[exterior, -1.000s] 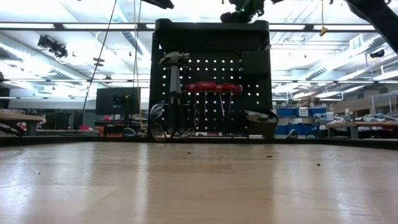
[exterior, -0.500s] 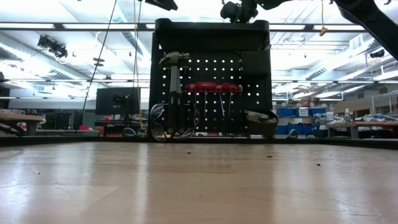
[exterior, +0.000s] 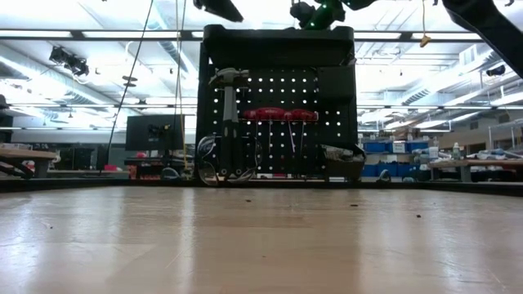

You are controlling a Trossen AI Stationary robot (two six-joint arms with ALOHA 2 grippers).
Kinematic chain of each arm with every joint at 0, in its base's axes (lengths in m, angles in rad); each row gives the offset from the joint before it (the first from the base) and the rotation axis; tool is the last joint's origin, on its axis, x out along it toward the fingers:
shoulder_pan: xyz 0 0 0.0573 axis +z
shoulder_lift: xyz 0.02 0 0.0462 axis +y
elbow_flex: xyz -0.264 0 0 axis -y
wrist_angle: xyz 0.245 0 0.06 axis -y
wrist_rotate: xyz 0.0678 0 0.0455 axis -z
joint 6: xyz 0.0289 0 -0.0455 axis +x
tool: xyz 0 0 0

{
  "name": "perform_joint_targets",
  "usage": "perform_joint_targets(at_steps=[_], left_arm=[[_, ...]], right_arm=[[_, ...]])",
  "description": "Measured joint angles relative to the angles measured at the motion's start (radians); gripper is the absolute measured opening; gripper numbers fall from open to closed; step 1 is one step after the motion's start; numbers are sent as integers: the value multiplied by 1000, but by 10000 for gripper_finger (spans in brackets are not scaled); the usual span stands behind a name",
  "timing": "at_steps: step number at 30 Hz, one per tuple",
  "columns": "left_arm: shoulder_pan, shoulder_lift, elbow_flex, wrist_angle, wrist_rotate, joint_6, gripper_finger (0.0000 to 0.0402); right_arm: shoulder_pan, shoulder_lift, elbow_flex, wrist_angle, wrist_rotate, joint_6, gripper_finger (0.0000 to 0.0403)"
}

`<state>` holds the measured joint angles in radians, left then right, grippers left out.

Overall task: Hang tools onto peg board
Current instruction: Put the C-clamp on the table

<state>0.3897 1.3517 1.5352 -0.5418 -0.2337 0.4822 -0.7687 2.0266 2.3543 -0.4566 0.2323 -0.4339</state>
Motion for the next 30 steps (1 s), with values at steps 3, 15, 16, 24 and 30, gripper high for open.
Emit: perform_joint_targets(at_steps=[3, 15, 16, 24, 30], left_arm=[[7, 30, 0, 5, -10, 8, 223], [16, 26, 0, 79, -207, 39, 223], [16, 14, 0, 86, -207, 39, 223], [16, -24, 0, 106, -263, 39, 223], [16, -25, 0, 106, -375, 57, 223]], right_arm=[[-4, 0, 0, -7, -55, 29, 9], [-4, -1, 0, 86, -125, 71, 9], [-4, -2, 1, 92, -126, 77, 9], [14, -10, 4, 89, -196, 91, 9], [17, -8, 3, 92, -181, 86, 9]])
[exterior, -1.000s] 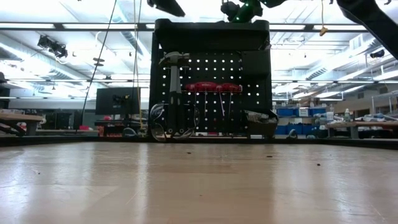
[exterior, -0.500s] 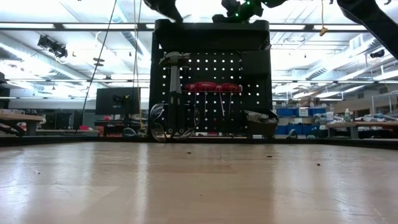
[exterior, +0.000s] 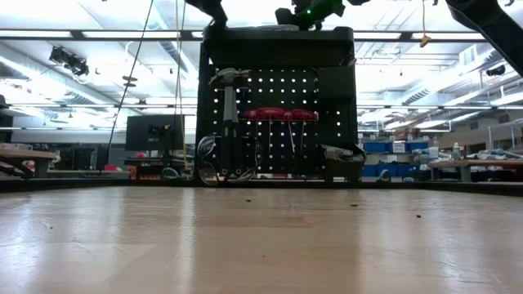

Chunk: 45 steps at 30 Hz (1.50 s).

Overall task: Hang tools onto peg board
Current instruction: Put the C-clamp on the table

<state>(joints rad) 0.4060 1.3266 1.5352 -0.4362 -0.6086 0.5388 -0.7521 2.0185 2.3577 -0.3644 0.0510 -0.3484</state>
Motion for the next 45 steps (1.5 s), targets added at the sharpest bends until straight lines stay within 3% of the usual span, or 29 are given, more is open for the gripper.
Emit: perform_joint_targets(at_steps=[11, 17, 23, 37, 41, 45], left_arm=[[-50, -26, 0, 13, -17, -12, 223], [-54, -20, 0, 74, -81, 83, 223], [-11, 5, 0, 196, -90, 87, 223], [139, 87, 0, 246, -48, 78, 222], [151, 87, 0, 245, -33, 82, 193], [153, 88, 0, 249, -31, 123, 116]], right_arm=[[0, 2, -1, -5, 13, 1, 9], [0, 5, -2, -11, 15, 3, 9], [0, 5, -3, -13, 14, 2, 9], [-2, 6, -3, -12, 7, -11, 9], [-2, 6, -3, -12, 6, -11, 9], [-2, 6, -3, -12, 0, -12, 9]])
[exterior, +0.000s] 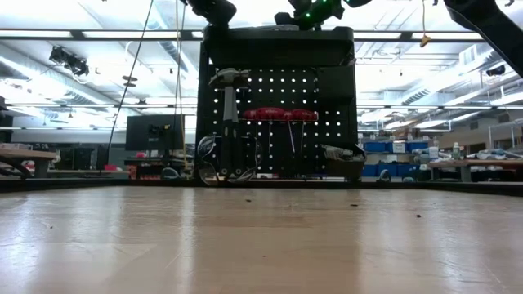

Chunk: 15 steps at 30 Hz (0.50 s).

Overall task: Hang tools onto peg board
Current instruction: Put the C-clamp on the table

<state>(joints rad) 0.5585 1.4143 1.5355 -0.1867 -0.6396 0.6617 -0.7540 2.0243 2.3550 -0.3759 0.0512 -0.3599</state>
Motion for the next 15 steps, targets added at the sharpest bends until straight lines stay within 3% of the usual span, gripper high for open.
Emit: perform_joint_targets(at_steps=[2, 15], left_arm=[[0, -1, 0, -1, -3, 15, 74], [-1, 0, 28, 42, -16, 51, 72]], right_arm=[[0, 0, 0, 1, 0, 0, 9], [0, 0, 0, -2, -6, 1, 9]])
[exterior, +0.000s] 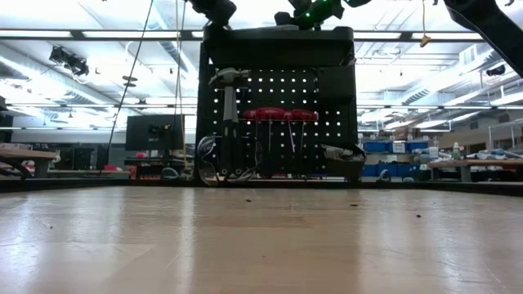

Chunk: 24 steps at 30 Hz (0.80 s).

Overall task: Hang tools onto peg board
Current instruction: Put the C-clamp on the table

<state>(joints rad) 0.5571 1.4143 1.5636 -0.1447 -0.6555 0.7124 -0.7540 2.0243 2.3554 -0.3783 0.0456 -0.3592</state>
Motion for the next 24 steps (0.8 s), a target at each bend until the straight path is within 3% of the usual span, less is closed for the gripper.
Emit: perform_joint_targets(at_steps=[12, 16, 24], left_arm=[[3, -5, 43, 80, -53, 87, 72], [1, -5, 44, 127, -18, 95, 72], [-1, -5, 44, 51, 103, 53, 72]], right_arm=[[-1, 0, 1, -19, 18, 10, 9], [-1, 0, 1, -21, 18, 16, 9], [-2, 0, 1, -20, 19, 16, 9]])
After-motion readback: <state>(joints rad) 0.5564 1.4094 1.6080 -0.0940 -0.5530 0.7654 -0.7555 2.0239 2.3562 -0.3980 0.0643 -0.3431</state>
